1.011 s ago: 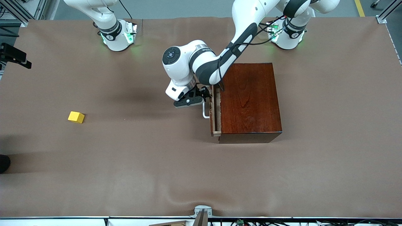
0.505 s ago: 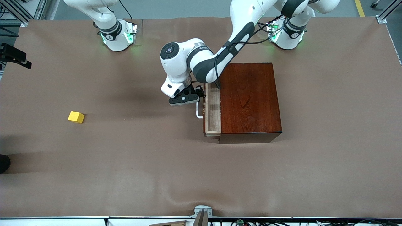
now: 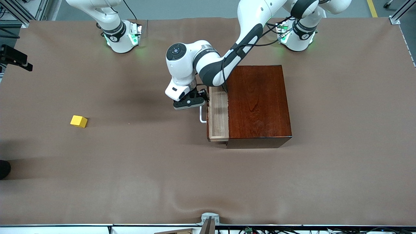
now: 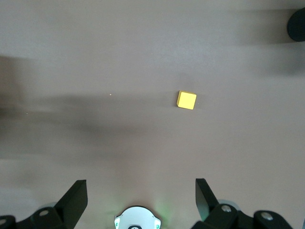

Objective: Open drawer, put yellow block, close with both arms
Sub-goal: 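Pull the drawer open by its handle with the left gripper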

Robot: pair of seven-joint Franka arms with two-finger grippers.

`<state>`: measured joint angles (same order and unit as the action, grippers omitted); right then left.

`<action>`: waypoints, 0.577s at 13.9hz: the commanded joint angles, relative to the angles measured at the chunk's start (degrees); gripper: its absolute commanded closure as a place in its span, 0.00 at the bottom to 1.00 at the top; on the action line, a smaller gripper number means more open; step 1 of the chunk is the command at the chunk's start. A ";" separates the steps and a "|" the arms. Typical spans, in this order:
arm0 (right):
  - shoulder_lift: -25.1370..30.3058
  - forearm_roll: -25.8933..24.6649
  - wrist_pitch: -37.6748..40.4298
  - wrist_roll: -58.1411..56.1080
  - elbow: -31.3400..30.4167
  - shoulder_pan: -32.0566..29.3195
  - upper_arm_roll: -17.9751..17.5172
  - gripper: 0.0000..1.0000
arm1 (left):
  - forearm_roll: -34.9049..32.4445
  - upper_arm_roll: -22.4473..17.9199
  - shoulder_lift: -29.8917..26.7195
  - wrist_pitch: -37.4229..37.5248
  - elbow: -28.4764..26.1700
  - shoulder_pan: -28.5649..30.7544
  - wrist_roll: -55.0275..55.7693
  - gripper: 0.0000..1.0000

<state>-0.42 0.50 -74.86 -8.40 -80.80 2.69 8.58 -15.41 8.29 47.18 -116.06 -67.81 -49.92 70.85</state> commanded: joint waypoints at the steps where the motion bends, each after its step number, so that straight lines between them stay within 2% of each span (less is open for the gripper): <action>1: -0.11 0.03 0.59 -0.30 0.47 -0.76 -0.49 0.00 | 1.96 0.68 4.94 -3.29 6.89 -0.53 2.01 0.00; 8: -0.19 0.64 0.86 -0.21 0.38 -1.02 -0.32 0.00 | 2.31 0.59 4.42 -3.29 7.60 -0.53 1.93 0.00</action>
<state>-0.44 0.52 -74.80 -8.40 -80.80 2.68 8.59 -13.57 8.28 48.32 -117.61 -65.87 -49.92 71.93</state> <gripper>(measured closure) 0.000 0.000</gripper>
